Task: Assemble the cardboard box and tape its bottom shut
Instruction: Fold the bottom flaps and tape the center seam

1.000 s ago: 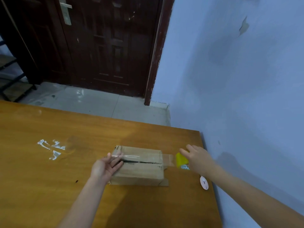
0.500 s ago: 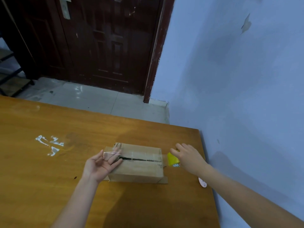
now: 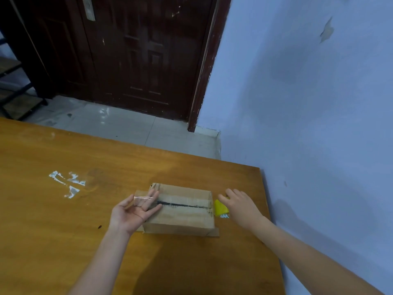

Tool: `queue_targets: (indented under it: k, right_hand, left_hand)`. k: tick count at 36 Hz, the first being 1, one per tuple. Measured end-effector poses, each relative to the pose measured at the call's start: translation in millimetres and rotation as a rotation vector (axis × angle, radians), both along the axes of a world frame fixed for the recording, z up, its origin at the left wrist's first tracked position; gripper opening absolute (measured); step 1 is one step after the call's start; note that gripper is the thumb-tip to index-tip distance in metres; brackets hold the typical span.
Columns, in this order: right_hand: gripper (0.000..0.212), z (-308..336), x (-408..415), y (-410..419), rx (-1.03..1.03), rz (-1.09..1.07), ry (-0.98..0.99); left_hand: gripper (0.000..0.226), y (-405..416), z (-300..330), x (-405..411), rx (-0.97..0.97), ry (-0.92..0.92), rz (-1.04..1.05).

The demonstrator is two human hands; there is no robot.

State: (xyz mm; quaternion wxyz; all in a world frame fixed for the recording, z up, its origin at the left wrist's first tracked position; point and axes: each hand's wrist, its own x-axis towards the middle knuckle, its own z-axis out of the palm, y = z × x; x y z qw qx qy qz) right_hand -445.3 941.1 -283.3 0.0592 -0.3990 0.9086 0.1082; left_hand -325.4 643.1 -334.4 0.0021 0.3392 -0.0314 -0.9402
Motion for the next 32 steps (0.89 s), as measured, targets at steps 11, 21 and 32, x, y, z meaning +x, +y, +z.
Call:
queue_targets:
  k: [11,21,32]
  right_hand:
    - [0.053,-8.7,2.0,-2.9,0.03,-0.037,0.008]
    - [0.059,-13.7,4.2,-3.4,0.022,-0.08,0.0]
    - [0.058,-12.0,4.2,-6.7,0.042,-0.11,-0.003]
  left_hand:
    - [0.014,2.0,15.1,1.9,-0.248,0.067,-0.031]
    - [0.015,-1.9,31.5,4.7,-1.201,-0.182,-0.121]
    - [0.018,3.0,21.0,9.1,-1.454,-0.404,-0.115]
